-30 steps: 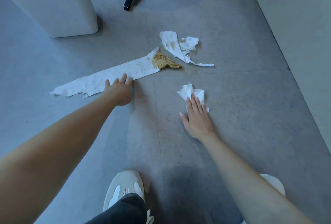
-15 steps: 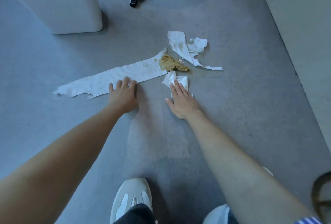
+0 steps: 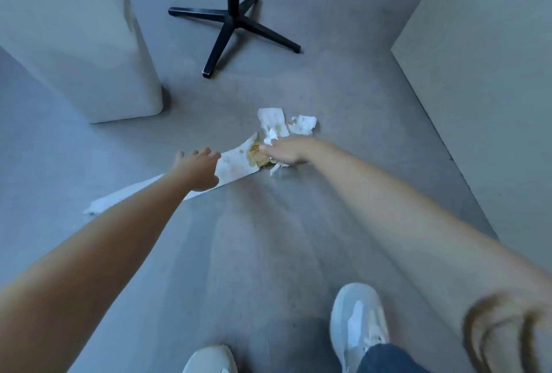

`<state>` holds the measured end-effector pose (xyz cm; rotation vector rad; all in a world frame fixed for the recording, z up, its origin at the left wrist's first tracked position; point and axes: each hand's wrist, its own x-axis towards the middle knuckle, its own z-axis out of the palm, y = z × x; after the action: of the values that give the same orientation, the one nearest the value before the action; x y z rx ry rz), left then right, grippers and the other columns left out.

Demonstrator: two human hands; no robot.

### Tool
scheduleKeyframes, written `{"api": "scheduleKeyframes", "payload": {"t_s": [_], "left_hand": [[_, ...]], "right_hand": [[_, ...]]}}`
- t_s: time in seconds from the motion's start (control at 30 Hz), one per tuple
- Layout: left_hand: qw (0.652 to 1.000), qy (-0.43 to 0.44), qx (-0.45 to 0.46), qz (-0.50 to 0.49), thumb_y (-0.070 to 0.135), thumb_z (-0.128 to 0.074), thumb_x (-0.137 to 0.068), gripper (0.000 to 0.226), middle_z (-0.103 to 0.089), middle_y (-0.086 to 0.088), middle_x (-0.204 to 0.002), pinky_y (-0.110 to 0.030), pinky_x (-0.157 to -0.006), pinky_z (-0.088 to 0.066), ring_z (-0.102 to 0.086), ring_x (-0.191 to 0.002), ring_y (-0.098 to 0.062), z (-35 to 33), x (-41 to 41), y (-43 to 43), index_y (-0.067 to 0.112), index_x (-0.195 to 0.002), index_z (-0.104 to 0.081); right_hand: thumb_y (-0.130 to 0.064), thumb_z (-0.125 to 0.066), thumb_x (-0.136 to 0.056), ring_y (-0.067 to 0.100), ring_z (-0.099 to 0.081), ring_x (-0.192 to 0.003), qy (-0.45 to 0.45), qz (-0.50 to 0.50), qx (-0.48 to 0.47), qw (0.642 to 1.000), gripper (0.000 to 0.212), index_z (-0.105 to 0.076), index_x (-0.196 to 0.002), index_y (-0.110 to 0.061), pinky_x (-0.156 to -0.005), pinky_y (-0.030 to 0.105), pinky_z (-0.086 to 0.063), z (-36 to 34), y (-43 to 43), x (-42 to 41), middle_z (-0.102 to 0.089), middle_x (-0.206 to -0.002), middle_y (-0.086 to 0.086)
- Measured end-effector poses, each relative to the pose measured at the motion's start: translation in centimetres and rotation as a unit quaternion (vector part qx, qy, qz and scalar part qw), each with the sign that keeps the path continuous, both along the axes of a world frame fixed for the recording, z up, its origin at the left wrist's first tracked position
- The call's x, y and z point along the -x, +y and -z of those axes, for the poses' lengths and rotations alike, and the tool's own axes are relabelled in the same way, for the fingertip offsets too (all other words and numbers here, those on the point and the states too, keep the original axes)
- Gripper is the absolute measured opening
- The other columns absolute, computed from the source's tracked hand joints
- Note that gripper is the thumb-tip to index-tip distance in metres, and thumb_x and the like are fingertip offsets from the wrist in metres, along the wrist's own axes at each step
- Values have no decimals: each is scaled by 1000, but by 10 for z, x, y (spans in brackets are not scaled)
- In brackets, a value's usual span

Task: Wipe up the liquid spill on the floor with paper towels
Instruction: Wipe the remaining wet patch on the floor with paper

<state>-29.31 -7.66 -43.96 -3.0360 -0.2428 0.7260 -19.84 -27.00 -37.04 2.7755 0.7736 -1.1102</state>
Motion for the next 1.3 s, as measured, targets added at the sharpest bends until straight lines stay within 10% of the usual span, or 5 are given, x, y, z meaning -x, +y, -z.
{"api": "scheduleKeyframes", "payload": {"t_s": [0.47, 1.3], "left_hand": [[996, 76, 48, -7, 30, -48, -96, 52, -42, -8, -145, -36, -106, -36, -42, -131, -27, -49, -56, -7, 18, -145, -34], [990, 17, 30, -136, 24, -32, -97, 63, 4, -2, -161, -47, -112, -23, -4, -147, -21, 71, 1, -50, 11, -151, -4]], "right_hand": [[-53, -16, -99, 23, -15, -146, -104, -142, 53, 983, 67, -14, -151, -12, -115, 42, -20, -67, -41, -96, -11, -160, 5], [-53, -10, -99, 13, 15, -146, -100, -91, -113, 984, 56, 7, -150, -38, -119, 40, 6, 154, -46, -79, 17, -157, -14]]}}
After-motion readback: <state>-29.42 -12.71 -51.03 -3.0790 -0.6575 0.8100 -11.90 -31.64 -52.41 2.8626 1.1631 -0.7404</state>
